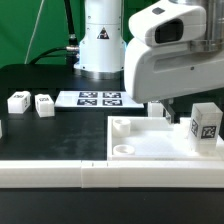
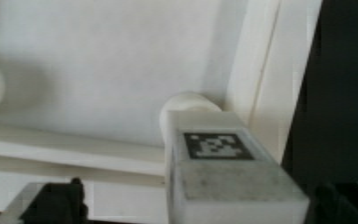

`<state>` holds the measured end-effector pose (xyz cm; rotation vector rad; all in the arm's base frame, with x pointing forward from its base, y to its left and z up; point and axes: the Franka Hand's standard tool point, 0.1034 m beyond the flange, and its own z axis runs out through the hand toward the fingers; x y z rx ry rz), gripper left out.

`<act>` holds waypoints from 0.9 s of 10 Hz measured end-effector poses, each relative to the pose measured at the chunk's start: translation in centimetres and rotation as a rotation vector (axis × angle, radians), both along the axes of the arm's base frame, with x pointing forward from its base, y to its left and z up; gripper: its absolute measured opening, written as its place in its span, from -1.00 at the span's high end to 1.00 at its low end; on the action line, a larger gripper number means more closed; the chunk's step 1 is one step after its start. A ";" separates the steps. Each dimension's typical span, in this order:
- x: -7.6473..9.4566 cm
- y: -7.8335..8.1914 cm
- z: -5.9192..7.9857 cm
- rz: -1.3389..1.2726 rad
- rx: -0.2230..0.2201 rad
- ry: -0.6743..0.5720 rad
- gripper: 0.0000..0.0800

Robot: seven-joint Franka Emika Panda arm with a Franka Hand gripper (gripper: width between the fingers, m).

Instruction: Assemble one leg

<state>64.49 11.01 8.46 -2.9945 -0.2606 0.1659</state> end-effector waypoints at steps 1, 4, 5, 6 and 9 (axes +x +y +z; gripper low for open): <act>0.0 0.0 0.0 0.000 0.000 0.001 -0.55; 0.0 -0.1 -0.1 -0.001 0.000 0.001 0.24; 0.0 -0.1 -0.1 -0.001 0.000 0.001 0.27; 0.0 0.0 -0.1 -0.011 0.000 0.002 0.27; 0.0 0.2 -0.1 -0.174 -0.016 0.011 0.27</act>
Offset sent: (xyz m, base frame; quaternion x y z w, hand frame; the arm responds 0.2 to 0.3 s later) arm 0.0000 0.0000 0.0000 0.0000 0.0000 0.0000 1.0000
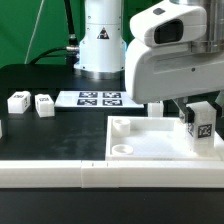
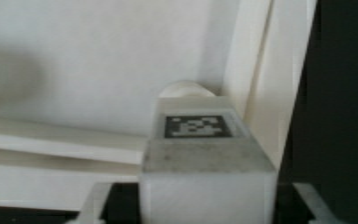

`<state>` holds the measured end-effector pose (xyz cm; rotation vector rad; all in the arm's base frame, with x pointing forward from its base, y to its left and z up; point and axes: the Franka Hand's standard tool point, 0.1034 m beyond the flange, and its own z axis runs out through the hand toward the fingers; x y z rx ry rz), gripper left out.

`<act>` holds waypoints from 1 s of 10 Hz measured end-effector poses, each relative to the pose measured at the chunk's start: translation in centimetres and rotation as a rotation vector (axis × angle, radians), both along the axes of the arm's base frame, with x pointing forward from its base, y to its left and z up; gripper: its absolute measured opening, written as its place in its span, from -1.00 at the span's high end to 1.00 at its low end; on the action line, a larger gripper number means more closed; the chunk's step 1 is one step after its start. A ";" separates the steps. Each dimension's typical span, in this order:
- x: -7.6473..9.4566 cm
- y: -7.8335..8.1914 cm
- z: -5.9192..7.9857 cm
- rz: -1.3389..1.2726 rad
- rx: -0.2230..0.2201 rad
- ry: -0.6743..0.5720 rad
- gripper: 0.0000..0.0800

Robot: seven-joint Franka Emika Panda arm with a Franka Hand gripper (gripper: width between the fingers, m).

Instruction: Assemble one leg

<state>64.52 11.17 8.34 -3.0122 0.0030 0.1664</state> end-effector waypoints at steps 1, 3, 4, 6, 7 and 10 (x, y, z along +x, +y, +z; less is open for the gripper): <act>-0.2 0.3 0.0 -0.181 -0.025 -0.012 0.27; -0.5 0.4 0.0 -0.484 -0.063 -0.014 0.27; -0.5 0.4 -0.1 -0.646 -0.081 -0.002 0.27; -0.3 0.4 -0.1 -0.891 -0.099 0.017 0.27; -0.3 0.4 -0.1 -1.059 -0.114 0.034 0.27; -0.3 0.3 -0.1 -1.176 -0.122 0.045 0.27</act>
Offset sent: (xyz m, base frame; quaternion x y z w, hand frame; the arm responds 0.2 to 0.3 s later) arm -0.0019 0.0044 -0.0131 -0.0183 0.0278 0.3402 0.9398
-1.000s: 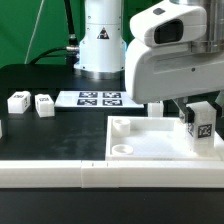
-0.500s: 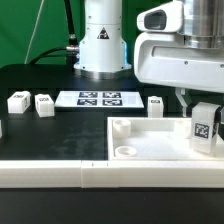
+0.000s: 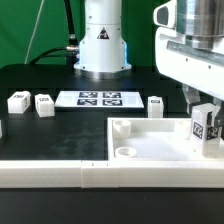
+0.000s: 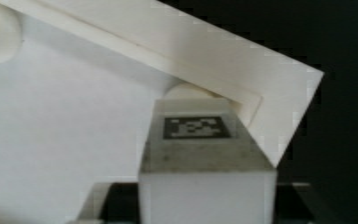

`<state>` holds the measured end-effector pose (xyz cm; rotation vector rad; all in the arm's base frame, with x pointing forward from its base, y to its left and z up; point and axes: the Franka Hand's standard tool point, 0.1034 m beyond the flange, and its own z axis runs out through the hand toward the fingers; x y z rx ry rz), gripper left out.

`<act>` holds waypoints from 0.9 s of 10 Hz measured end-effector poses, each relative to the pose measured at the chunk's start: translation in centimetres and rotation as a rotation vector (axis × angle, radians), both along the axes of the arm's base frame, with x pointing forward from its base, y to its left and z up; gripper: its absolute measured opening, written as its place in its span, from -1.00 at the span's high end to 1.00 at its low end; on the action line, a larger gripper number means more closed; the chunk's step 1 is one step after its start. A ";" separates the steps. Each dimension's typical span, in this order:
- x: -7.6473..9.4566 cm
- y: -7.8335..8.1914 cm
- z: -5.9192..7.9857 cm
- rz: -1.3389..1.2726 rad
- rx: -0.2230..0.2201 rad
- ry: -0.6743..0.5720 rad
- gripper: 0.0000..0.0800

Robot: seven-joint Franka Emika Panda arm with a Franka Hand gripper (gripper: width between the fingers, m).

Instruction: Assemble one leg

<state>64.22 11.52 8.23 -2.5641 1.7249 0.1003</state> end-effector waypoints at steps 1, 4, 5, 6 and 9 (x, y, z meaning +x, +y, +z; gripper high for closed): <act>0.0 0.0 0.0 0.051 0.002 -0.004 0.04; 0.0 0.3 0.0 0.324 0.007 -0.025 -0.48; -0.1 0.4 0.0 0.461 0.003 -0.033 -0.59; 0.0 0.1 0.0 0.624 0.008 -0.046 -0.62; -0.1 0.1 -0.3 1.028 0.010 -0.068 -0.62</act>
Offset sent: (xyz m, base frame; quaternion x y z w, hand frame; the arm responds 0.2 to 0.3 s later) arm -0.0027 0.0087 0.0002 -0.0110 -0.0038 -0.2516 0.9678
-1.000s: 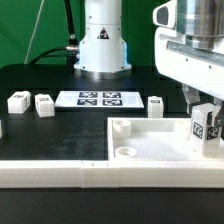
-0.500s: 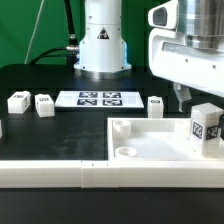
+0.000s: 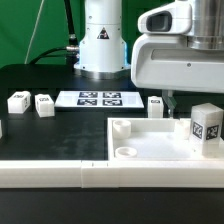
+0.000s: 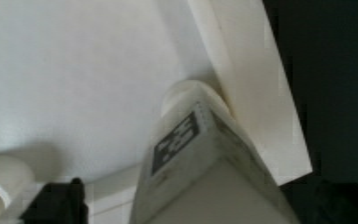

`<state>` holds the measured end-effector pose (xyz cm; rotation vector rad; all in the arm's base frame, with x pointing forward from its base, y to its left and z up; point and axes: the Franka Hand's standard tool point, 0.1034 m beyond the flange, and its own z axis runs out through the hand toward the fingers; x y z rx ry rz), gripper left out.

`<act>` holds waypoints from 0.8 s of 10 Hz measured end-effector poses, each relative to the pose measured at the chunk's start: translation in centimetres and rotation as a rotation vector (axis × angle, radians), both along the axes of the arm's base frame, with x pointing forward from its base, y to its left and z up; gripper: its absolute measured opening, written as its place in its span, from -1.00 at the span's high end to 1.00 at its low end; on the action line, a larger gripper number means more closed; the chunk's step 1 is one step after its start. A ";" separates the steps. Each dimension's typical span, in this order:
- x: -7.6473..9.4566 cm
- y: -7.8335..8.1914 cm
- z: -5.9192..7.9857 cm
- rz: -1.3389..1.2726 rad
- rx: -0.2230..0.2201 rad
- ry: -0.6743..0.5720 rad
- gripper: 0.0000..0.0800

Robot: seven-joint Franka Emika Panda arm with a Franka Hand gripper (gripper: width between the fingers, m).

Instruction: Assemble one leg

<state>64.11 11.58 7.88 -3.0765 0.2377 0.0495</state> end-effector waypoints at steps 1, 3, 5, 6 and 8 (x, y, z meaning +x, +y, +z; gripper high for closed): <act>-0.1 0.1 0.0 0.079 0.001 -0.001 -0.62; -0.1 0.5 -0.2 0.228 0.006 -0.006 -0.62; -0.1 0.6 -0.2 0.347 0.012 -0.013 -0.62; -0.1 0.6 -0.2 0.338 0.012 -0.013 -0.55; -0.1 0.6 -0.2 0.338 0.012 -0.013 -0.22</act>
Offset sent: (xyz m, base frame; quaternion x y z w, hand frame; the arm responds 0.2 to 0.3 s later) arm -0.0005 0.0199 0.0018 0.0124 -0.0123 -0.2106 0.9774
